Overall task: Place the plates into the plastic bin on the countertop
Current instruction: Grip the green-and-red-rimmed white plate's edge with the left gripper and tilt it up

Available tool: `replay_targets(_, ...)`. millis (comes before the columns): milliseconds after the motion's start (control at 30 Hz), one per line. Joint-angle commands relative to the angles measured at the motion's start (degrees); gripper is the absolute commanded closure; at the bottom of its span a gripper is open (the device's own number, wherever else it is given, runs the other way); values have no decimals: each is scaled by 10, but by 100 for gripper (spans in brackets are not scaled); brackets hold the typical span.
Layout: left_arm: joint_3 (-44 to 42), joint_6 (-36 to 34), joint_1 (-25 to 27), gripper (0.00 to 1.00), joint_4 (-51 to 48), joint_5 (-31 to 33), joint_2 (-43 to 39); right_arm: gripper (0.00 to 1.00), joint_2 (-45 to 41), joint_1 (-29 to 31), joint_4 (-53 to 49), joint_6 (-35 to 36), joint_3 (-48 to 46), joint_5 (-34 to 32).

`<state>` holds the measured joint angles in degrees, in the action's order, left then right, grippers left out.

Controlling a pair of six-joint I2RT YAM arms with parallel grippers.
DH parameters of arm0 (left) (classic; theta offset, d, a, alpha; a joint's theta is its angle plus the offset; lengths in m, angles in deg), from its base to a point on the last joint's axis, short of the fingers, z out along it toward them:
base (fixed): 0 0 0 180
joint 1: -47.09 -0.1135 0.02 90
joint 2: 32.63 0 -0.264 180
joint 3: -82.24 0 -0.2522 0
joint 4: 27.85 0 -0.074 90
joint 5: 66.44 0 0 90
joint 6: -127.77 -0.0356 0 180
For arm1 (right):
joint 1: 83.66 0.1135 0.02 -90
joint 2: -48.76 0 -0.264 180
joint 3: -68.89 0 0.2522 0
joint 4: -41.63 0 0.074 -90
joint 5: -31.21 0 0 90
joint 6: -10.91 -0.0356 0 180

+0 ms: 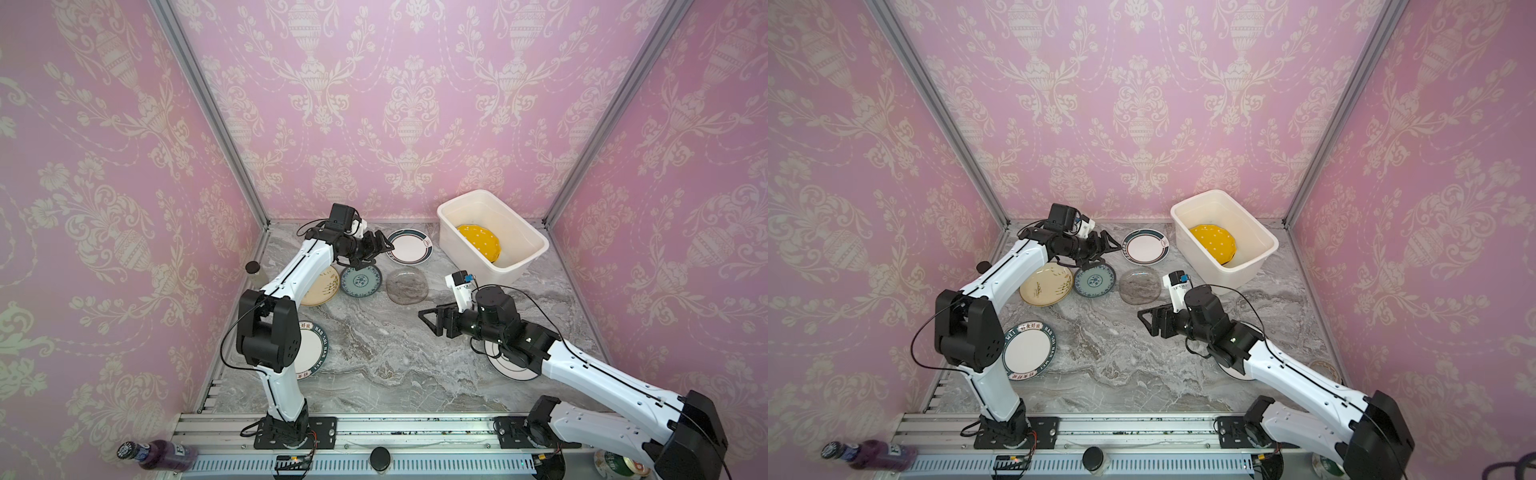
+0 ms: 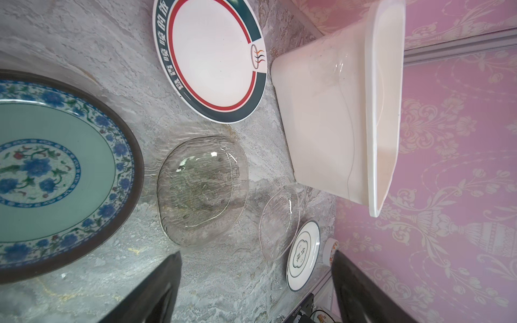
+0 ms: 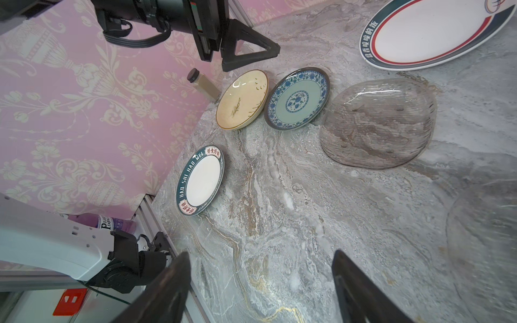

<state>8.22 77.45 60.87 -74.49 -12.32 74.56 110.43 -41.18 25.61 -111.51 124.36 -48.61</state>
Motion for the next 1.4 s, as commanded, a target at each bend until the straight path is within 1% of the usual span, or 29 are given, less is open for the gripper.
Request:
replay_targets(0,23,-10,-18,14,26,-24,38,21,34,12,3,54,39,-30)
replay_targets(67,33,-6,-24,14,34,-25,63,21,54,16,2,89,56,-54)
replay_targets(167,69,-17,-30,15,25,-30,106,21,83,26,-14,158,84,-110)
replay_targets(333,167,-57,-34,19,-17,-38,193,20,111,26,-17,257,111,-157)
replay_targets(400,206,-66,-34,20,-27,-39,224,20,123,26,-15,279,118,-189)
replay_targets(467,248,-73,-36,21,-49,-25,259,18,137,24,-13,291,126,-220)
replay_targets(533,283,-73,-38,21,-63,-10,289,18,154,17,-12,286,138,-228)
replay_targets(600,306,-69,-40,21,-62,-7,312,18,169,9,-11,274,150,-220)
replay_targets(733,356,-53,-40,23,-50,-28,361,18,193,2,4,247,162,-194)
replay_targets(867,413,-50,-40,27,-58,-31,407,18,205,-2,14,217,164,-181)
replay_targets(967,447,-35,-40,30,-56,-33,439,18,210,-5,22,202,162,-173)
replay_targets(1200,505,-3,-38,41,-48,-36,493,18,217,-13,29,189,158,-167)
replay_targets(1333,514,7,-34,52,-41,-39,509,19,221,-21,32,177,156,-168)
replay_targets(1367,515,8,-33,54,-40,-39,510,19,222,-24,32,175,155,-169)
